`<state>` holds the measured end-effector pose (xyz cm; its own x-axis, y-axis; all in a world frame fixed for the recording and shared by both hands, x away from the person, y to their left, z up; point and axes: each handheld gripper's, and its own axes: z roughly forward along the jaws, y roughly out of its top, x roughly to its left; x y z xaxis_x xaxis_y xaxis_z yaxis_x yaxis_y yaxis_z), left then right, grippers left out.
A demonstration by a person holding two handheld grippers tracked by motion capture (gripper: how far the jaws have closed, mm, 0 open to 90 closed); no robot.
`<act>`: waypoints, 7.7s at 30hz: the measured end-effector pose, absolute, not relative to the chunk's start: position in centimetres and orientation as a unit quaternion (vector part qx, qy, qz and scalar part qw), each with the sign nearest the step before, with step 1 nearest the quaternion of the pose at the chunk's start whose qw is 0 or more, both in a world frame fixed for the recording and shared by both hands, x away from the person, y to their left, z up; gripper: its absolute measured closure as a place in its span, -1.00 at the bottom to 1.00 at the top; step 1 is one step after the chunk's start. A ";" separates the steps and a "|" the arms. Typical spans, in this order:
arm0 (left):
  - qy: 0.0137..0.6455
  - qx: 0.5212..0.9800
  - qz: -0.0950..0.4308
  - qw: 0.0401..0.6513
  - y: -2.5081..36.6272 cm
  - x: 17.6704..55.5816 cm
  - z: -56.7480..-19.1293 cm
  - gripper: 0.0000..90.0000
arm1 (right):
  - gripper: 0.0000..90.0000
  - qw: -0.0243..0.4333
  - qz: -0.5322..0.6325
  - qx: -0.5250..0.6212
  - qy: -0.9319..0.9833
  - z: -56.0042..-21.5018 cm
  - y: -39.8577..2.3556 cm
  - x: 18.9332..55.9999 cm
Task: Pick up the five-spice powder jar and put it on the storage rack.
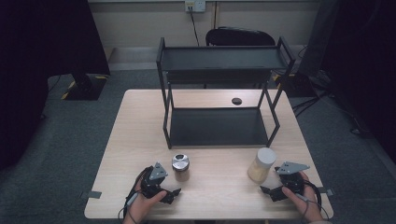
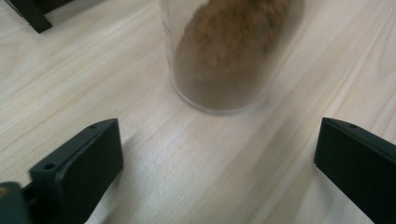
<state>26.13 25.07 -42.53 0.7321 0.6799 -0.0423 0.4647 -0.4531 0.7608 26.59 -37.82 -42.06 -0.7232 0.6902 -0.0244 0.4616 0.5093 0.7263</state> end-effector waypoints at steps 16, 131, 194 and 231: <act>0.348 0.824 0.116 0.432 24.5 27.9 -42.1 -0.94 | -1.00 0.158 0.363 0.338 0.854 -42.1 -37.8 26.6; 0.296 0.833 0.153 0.442 18.5 37.9 -24.1 -0.33 | -1.00 0.160 0.363 0.342 0.852 -42.1 -37.7 26.5; 0.285 0.827 0.156 0.458 17.7 40.8 -11.0 -0.33 | -1.00 0.160 0.363 0.342 0.852 -42.1 -37.6 26.5; 0.324 0.816 0.181 0.444 16.6 45.7 -8.8 -0.33 | -1.00 0.160 0.363 0.342 0.852 -42.1 -37.7 26.5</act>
